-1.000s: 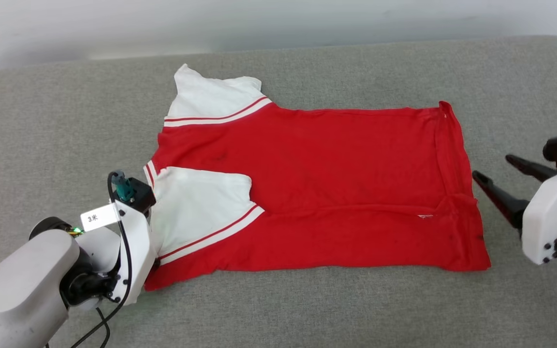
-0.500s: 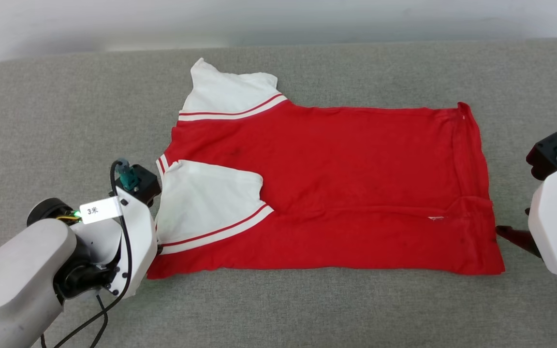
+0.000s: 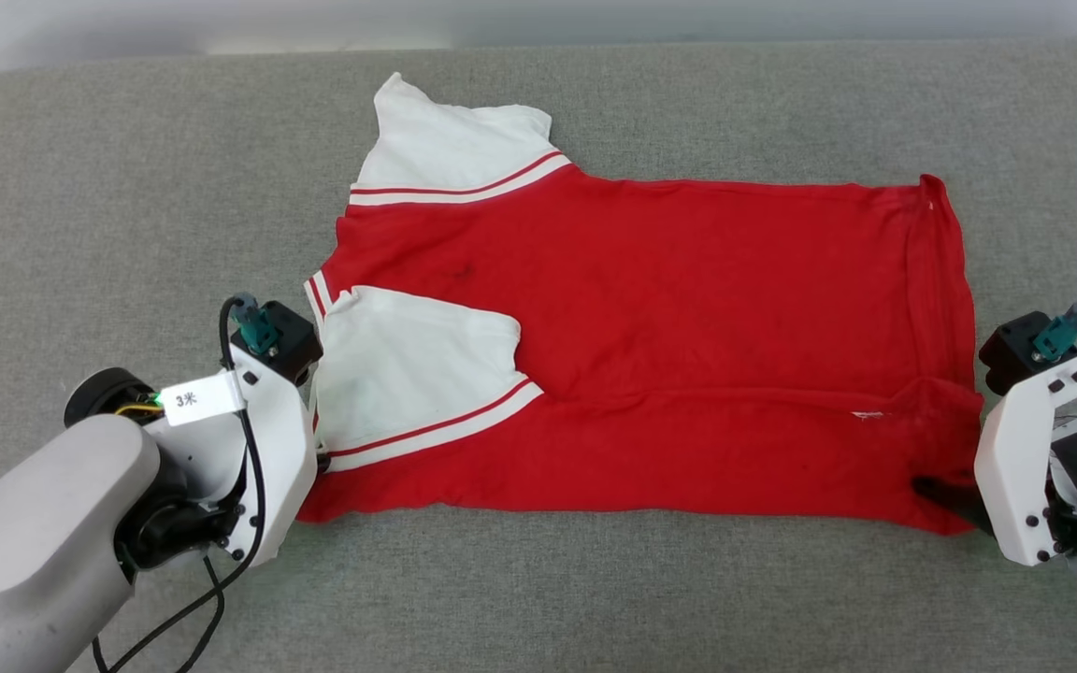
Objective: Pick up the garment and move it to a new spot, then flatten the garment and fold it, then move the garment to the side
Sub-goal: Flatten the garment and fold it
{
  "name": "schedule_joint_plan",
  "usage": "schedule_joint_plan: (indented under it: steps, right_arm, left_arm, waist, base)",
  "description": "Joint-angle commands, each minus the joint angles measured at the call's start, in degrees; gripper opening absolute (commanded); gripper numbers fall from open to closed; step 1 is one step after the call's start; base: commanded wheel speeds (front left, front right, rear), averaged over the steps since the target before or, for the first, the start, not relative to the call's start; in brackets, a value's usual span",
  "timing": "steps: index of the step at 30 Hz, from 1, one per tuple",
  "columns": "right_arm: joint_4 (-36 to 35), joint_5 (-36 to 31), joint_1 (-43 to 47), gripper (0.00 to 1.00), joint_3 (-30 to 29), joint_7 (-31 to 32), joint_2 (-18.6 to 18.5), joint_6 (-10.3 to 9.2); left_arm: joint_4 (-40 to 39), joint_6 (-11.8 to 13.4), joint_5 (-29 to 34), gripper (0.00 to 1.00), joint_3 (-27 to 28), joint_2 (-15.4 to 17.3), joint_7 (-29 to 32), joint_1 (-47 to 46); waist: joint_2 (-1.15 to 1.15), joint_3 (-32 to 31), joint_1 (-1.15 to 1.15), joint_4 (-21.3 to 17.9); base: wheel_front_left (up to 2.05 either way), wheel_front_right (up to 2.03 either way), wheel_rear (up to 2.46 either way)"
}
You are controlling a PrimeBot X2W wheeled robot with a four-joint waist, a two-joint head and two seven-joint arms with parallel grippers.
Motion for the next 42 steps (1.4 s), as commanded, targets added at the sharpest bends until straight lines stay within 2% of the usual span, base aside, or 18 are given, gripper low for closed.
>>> schedule_joint_plan:
  steps: [1, 2, 9, 20, 24, 29, 30, 31, 35, 39, 42]
  right_arm:
    - [1.6, 0.5, 2.4, 0.42, 3.4, -0.9, 2.4, 0.18]
    - [1.7, 0.6, 1.7, 0.0, 3.4, -2.2, 1.9, 0.17]
    - [-0.3, 1.8, -0.5, 0.0, 4.4, -8.4, -3.5, 0.07]
    - [-7.4, 7.2, 7.3, 0.0, 4.9, -10.6, -10.9, 0.07]
    - [-7.9, 7.5, 10.6, 0.0, 4.4, -9.8, -11.8, 0.06]
    - [-6.2, 6.0, 13.1, 0.0, 3.4, -10.1, -10.0, 0.06]
    - [-5.9, 5.7, 13.3, 0.2, 2.9, -10.4, -9.5, 0.06]
    - [-5.8, 5.3, 13.4, 1.0, 2.3, -11.2, -9.0, 0.06]
    - [-6.3, 2.8, 13.7, 1.0, -1.1, -16.1, -7.1, 0.08]
    - [-7.3, -2.2, 13.3, 1.0, -6.6, -24.3, -5.4, 0.08]
    - [-7.8, -6.7, 12.9, 1.0, -13.0, -31.6, -1.6, 0.08]
  left_arm:
    - [0.0, -0.2, -0.2, 0.0, -0.2, 0.1, -0.4, 1.0]
    - [0.2, -0.2, -0.3, 0.0, -0.3, 0.1, -0.6, 1.3]
    - [1.2, -0.1, -1.7, 0.0, -0.2, 0.9, -1.7, 3.7]
    - [-3.8, 1.6, -4.6, 0.0, -1.9, 4.0, -2.2, 11.8]
    - [-4.3, 2.7, -4.9, 0.0, -2.4, 4.7, -3.1, 14.2]
    - [-3.1, 3.2, -4.7, 0.0, -2.8, 3.9, -3.8, 15.3]
    - [-2.8, 3.4, -4.4, 0.0, -2.7, 3.8, -4.2, 15.2]
    - [-2.6, 3.6, -3.8, 1.0, -2.4, 3.8, -4.8, 14.8]
    - [-2.8, 4.1, -3.3, 1.0, -0.8, 3.7, -7.3, 13.1]
    - [-3.9, 4.6, -2.5, 1.0, 1.8, 5.0, -10.0, 10.9]
    - [-4.7, 5.6, -1.0, 1.0, 4.2, 5.5, -13.2, 8.5]
  waist:
    - [0.0, -0.4, 0.01, -0.1]
    - [0.0, -0.8, 0.01, -0.2]
    - [0.0, -5.7, 0.01, -0.6]
    - [0.0, -10.8, 0.01, -0.8]
    - [0.0, -10.2, 0.01, -1.0]
    - [0.0, -9.0, 0.01, -0.8]
    - [0.0, -8.9, 0.01, -0.8]
    - [0.0, -8.8, 0.01, -0.7]
    - [0.0, -9.6, 0.01, -0.5]
    - [0.0, -10.9, 0.01, -0.7]
    - [0.0, -11.0, 0.01, -1.3]
  base:
    - [0.0, 0.0, 0.0]
    - [0.0, 0.0, 0.0]
    - [0.0, 0.0, 0.0]
    - [0.0, 0.0, 0.0]
    - [0.0, 0.0, 0.0]
    - [0.0, 0.0, 0.0]
    - [0.0, 0.0, 0.0]
    - [0.0, 0.0, 0.0]
    - [0.0, 0.0, 0.0]
    - [0.0, 0.0, 0.0]
    - [0.0, 0.0, 0.0]
